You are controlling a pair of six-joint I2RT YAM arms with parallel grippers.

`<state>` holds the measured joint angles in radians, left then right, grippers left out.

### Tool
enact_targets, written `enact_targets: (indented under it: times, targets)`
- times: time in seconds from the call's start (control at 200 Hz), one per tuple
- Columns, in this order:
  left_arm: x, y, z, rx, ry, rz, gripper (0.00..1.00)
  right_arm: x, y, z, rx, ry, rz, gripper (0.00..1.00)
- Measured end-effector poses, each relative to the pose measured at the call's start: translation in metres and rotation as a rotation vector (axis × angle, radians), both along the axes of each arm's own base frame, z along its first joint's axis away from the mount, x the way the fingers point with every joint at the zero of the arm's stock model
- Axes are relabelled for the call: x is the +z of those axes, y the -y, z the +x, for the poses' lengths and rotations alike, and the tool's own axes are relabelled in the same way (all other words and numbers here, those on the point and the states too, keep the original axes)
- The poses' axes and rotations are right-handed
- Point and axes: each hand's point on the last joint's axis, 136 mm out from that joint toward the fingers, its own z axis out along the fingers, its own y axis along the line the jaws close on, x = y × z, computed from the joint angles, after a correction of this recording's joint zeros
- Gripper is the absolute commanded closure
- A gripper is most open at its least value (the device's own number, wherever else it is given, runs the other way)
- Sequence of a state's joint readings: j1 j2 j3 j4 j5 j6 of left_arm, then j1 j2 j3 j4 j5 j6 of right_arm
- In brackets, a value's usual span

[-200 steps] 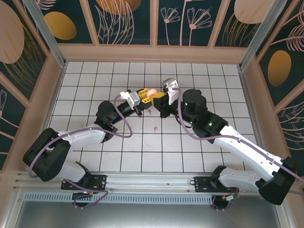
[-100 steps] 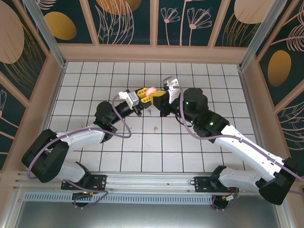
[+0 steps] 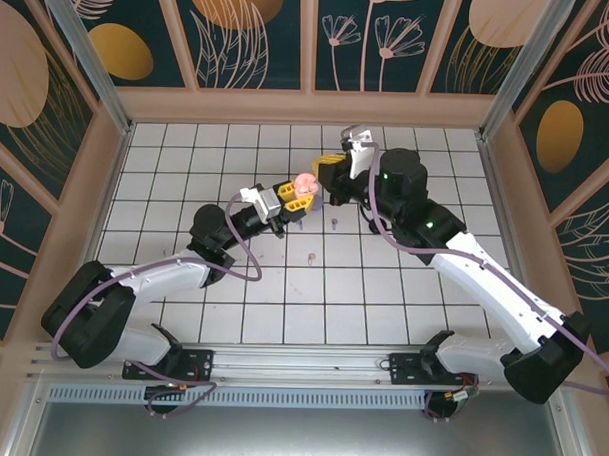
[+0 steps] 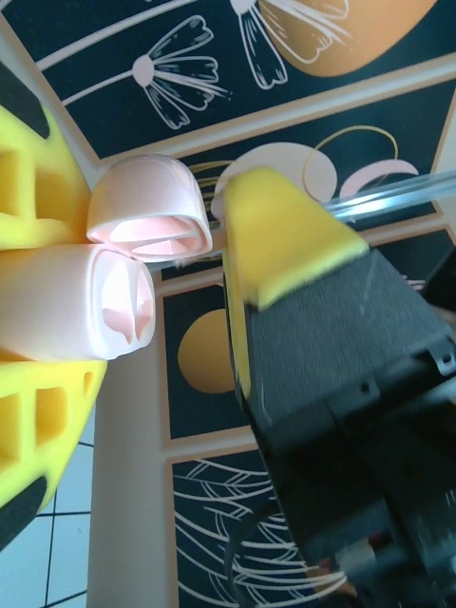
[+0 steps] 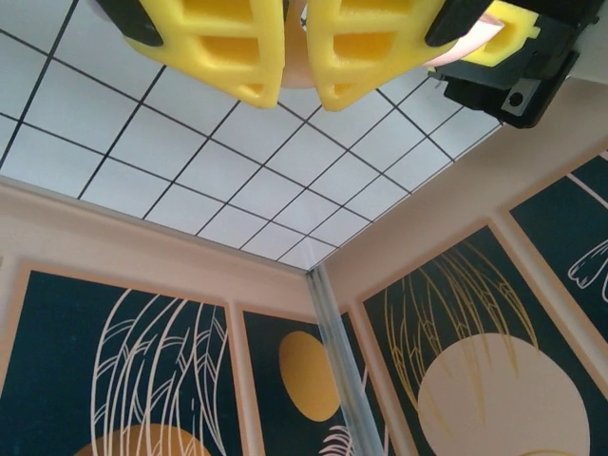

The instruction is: Insert wireless bluetooth earbuds into charging case

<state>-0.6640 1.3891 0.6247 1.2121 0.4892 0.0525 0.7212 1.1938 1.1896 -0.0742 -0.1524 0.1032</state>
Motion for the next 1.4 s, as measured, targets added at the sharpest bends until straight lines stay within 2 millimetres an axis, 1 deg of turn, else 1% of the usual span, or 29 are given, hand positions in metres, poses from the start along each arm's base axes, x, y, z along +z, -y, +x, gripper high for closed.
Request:
enact_targets:
  times: [0.1, 0.235, 0.315, 0.395, 0.531, 0.781, 0.906, 0.981, 1.151, 1.271, 1.396]
  targets:
    - [0.000, 0.000, 0.000, 0.000, 0.000, 0.000, 1.00, 0.003, -0.001, -0.007, 0.024, -0.012, 0.022, 0.97]
    - [0.000, 0.000, 0.000, 0.003, 0.001, -0.001, 1.00, 0.009, 0.004, -0.027, 0.050, -0.019, 0.064, 0.97]
    - [0.001, -0.001, 0.001, 0.008, 0.007, -0.001, 1.00, 0.017, 0.002, -0.039, 0.075, -0.009, 0.089, 0.97]
    - [0.001, -0.001, 0.001, 0.012, 0.011, 0.000, 1.00, 0.022, -0.001, -0.047, 0.095, -0.006, 0.107, 0.97]
    - [0.001, -0.001, 0.002, 0.020, 0.012, -0.001, 1.00, 0.017, -0.009, -0.053, 0.115, -0.016, 0.103, 0.97]
    - [0.001, -0.001, 0.004, 0.023, 0.010, -0.001, 1.00, -0.007, -0.017, -0.053, 0.085, -0.028, 0.065, 0.97]
    - [0.001, 0.000, 0.004, 0.022, 0.010, 0.000, 1.00, -0.013, -0.017, -0.049, 0.060, -0.011, 0.059, 0.97]
    - [0.001, 0.000, 0.004, 0.023, 0.009, 0.000, 1.00, -0.014, -0.016, -0.047, 0.047, -0.002, 0.060, 0.97]
    - [0.000, 0.000, 0.005, 0.023, 0.009, 0.000, 1.00, -0.004, -0.015, -0.044, 0.029, 0.030, 0.087, 0.97]
    - [0.001, -0.001, 0.006, 0.030, 0.007, -0.002, 1.00, -0.003, -0.014, -0.043, 0.019, 0.034, 0.091, 0.97]
    - [0.002, -0.005, 0.014, 0.079, -0.006, -0.017, 1.00, -0.004, -0.007, -0.042, -0.015, 0.016, 0.090, 0.97]
